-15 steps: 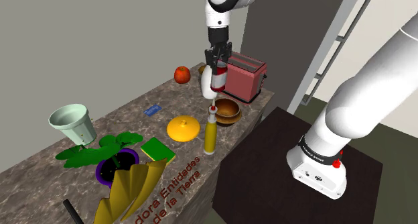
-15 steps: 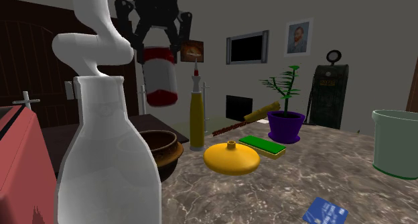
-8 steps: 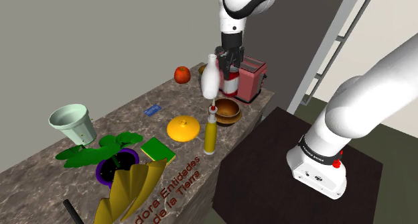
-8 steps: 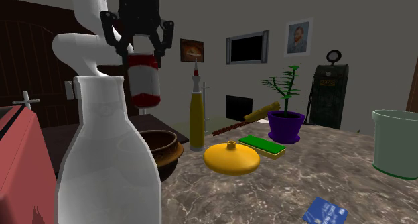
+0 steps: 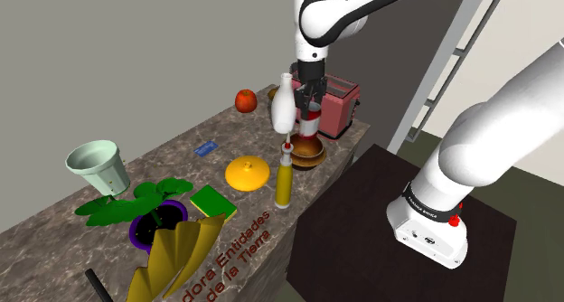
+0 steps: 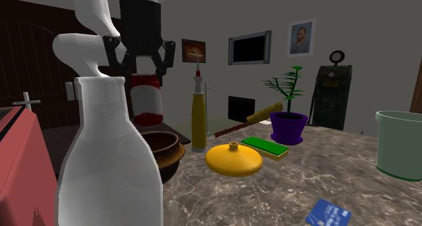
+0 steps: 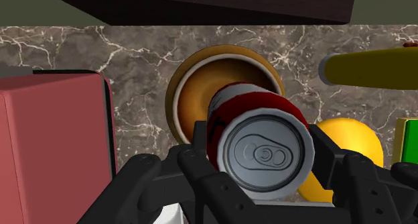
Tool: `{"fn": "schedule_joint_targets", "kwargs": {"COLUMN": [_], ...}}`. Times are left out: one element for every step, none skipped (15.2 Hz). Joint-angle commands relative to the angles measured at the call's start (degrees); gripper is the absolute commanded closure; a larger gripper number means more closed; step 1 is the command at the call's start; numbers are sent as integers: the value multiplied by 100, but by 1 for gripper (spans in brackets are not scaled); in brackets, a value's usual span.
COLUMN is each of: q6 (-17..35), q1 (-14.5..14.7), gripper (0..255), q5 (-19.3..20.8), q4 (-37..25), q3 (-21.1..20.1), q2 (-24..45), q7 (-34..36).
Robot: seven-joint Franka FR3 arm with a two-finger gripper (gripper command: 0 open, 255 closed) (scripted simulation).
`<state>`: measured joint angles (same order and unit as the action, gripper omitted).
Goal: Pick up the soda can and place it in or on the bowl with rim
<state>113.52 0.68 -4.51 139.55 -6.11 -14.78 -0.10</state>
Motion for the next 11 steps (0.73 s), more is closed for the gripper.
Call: {"fn": "schedule_joint_targets", "kwargs": {"q6": [176,261,345,430,515,600,724,724,724,724,724], "q1": [5,5,5,6,6,6,6,6,6,6,6], "gripper": [255,255,255,255,255,255,255,255,255,255,255], "q5": [-3,-3,-3,-2,-2,-1,0,0,0,0,0], "q4": [83,125,165,204,242,279,330,331,330,330,330], "q3": [-12,-15,-18,-21,-24,-26,-30,-30,-30,-30,-30], "q2": [87,130,174,220,267,316,390,388,389,389,389], "q7": [7,6,5,4,3,2,1,1,1,1,1]}}
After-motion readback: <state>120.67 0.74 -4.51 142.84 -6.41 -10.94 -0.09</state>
